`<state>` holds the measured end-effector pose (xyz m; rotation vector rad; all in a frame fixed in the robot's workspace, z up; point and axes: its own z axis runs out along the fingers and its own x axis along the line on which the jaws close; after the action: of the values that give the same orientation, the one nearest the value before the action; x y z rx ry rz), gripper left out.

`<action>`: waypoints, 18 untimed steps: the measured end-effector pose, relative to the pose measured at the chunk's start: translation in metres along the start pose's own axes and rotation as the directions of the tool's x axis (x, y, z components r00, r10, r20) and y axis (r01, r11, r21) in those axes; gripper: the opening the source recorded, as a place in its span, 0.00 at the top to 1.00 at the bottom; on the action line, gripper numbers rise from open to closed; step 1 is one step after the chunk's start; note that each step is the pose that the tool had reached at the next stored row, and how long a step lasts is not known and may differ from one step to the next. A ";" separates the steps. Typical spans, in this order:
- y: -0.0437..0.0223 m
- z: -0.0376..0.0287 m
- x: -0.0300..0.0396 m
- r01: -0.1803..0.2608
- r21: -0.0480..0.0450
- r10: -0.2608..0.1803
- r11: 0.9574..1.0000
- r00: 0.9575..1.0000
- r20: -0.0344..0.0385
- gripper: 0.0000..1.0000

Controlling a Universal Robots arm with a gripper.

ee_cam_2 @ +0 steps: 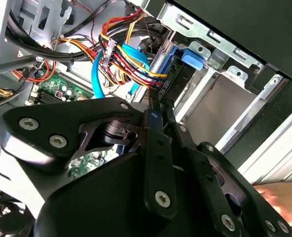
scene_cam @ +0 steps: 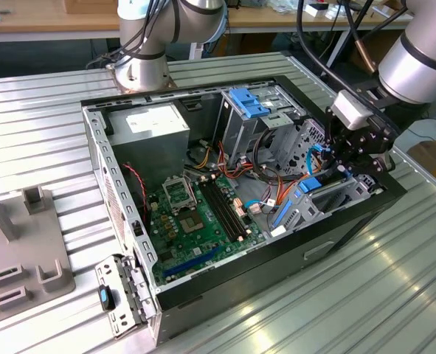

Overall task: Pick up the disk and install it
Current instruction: 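Insert the first disk wire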

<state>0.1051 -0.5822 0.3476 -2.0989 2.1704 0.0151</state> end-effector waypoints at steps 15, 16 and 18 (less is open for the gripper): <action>-0.0012 0.0006 0.0007 0.000 0.000 0.000 1.000 1.000 0.000 0.84; -0.0011 0.0006 0.0008 0.000 0.000 0.000 1.000 1.000 0.000 0.84; -0.0012 0.0006 0.0008 0.000 0.000 0.000 1.000 1.000 0.000 0.84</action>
<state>0.1063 -0.5830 0.3471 -2.0991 2.1702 0.0151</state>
